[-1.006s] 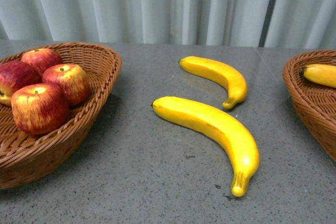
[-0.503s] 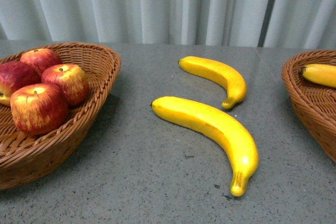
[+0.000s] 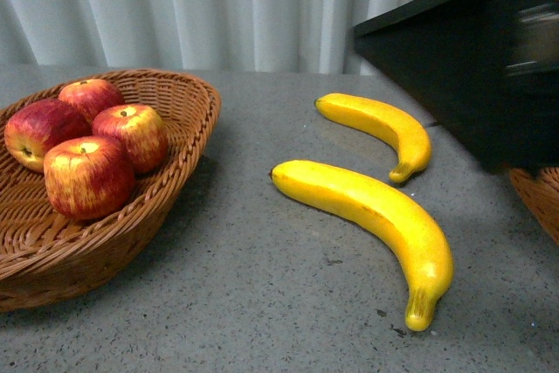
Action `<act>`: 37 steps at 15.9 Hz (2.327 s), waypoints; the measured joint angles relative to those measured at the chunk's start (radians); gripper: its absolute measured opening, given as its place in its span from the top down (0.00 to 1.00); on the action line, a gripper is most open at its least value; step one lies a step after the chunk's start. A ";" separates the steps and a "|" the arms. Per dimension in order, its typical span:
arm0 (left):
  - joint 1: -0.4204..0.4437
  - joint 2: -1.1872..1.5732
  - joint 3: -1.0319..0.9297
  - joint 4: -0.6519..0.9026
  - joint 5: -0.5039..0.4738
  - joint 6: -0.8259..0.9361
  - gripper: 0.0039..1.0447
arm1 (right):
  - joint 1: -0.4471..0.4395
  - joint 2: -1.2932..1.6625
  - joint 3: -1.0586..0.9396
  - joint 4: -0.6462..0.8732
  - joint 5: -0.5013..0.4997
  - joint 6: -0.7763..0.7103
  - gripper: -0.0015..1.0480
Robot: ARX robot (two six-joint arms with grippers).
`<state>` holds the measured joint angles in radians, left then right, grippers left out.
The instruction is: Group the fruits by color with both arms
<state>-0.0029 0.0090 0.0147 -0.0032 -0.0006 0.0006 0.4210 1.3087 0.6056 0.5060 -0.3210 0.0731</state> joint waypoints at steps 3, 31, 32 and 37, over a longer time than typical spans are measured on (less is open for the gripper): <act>0.000 0.000 0.000 0.000 0.000 0.000 0.06 | 0.108 0.367 0.246 -0.134 0.124 -0.180 0.06; 0.000 0.000 0.000 0.000 0.000 0.000 0.06 | -0.253 0.251 0.394 -0.232 0.052 -0.257 0.66; 0.000 0.000 0.000 0.000 0.000 0.000 0.06 | -0.327 0.230 0.380 -0.204 0.059 -0.311 0.66; 0.000 0.000 0.000 0.000 0.000 0.000 0.06 | -0.639 0.205 0.242 -0.275 0.018 -0.676 0.66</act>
<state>-0.0029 0.0090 0.0147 -0.0032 -0.0002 0.0006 -0.2176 1.5139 0.8478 0.2306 -0.3035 -0.6029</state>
